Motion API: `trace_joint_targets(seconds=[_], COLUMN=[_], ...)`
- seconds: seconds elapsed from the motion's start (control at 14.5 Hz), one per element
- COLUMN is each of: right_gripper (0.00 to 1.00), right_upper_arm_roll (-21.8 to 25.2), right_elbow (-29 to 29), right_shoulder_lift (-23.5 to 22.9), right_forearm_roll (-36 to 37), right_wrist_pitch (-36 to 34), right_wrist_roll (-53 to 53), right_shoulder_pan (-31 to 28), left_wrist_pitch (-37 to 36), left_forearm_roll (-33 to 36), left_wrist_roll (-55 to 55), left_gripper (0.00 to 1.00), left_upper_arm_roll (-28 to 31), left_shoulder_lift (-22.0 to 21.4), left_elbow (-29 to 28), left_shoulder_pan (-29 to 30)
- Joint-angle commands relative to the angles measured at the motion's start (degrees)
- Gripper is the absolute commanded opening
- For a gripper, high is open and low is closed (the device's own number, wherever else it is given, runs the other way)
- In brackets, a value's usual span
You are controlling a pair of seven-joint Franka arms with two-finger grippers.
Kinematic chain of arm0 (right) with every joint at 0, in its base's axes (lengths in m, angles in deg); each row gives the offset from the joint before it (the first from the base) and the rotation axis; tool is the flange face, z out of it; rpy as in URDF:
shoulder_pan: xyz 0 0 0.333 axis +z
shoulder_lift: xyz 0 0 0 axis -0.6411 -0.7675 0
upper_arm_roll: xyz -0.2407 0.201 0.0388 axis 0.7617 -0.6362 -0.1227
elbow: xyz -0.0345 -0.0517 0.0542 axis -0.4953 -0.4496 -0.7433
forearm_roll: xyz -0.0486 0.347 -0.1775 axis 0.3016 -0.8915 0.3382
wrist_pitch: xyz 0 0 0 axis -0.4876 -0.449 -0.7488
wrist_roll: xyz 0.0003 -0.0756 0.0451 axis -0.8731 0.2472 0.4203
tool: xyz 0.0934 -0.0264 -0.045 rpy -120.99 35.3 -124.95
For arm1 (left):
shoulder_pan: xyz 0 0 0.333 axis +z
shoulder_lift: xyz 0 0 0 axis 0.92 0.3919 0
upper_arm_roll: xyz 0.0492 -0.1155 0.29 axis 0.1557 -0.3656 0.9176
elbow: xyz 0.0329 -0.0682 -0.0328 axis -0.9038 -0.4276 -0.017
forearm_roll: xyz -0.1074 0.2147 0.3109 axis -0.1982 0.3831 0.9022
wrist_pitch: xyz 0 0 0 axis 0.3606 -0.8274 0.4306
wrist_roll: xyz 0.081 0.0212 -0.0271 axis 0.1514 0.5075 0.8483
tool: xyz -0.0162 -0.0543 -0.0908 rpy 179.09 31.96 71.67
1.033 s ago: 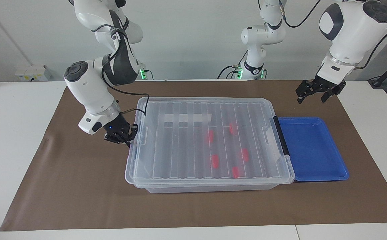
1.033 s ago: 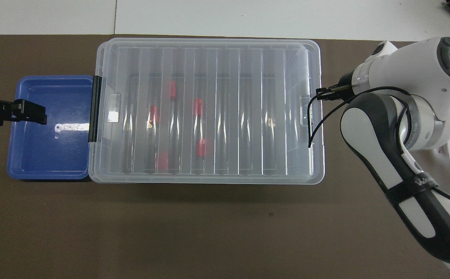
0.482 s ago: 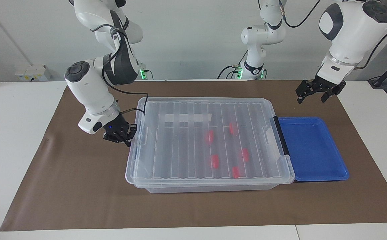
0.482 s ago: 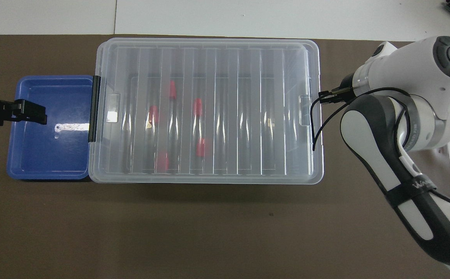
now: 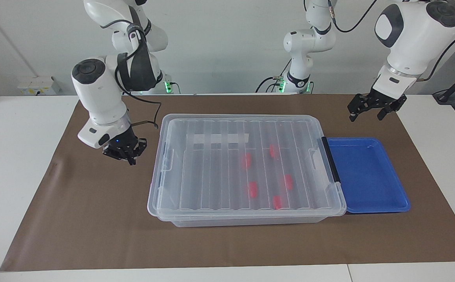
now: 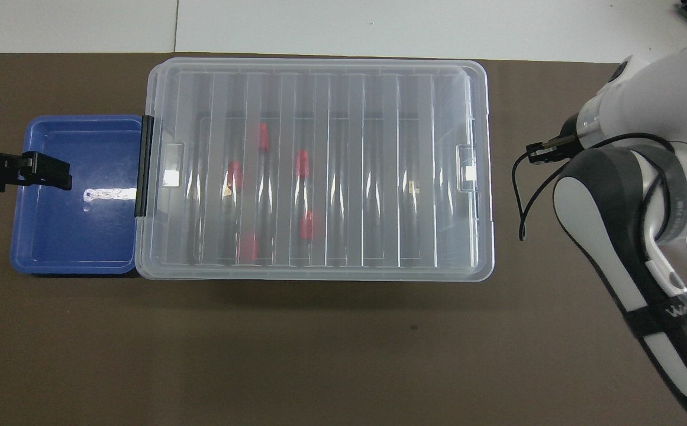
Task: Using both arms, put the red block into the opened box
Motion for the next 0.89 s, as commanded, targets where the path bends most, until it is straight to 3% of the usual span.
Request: trace_joint_targets(seconds=[0.0, 0.41, 0.55, 0.83], right_gripper=[1.00, 1.00, 1.00, 1.00], right_upper_arm_roll=[-0.6, 1.2, 1.5, 1.2], right_elbow=[-0.4, 5.0, 4.9, 6.5], right_shoulder_lift=[4.6, 7.0, 7.0, 6.0], right_forearm_roll=[0.9, -5.1, -7.5, -4.6], right_wrist_pitch=[-4.4, -17.6, -18.6, -19.6], right_wrist_roll=[-2.1, -6.2, -6.3, -6.3], right_shoulder_pan=[-2.0, -3.8, -4.7, -4.0], left_wrist_pitch=[0.2, 0.3, 0.3, 0.2], left_forearm_roll=[-0.9, -0.9, -0.9, -0.9], left_wrist_roll=[0.3, 0.3, 0.3, 0.3], left_gripper=[1.00, 1.00, 1.00, 1.00], left_upper_arm_roll=[0.2, 0.2, 0.2, 0.2], left_shoulder_lift=[-1.8, -1.8, -1.8, -1.8], left_elbow=[-1.8, -1.8, -1.8, -1.8], left_shoulder_pan=[-0.1, -0.1, -0.1, -0.1])
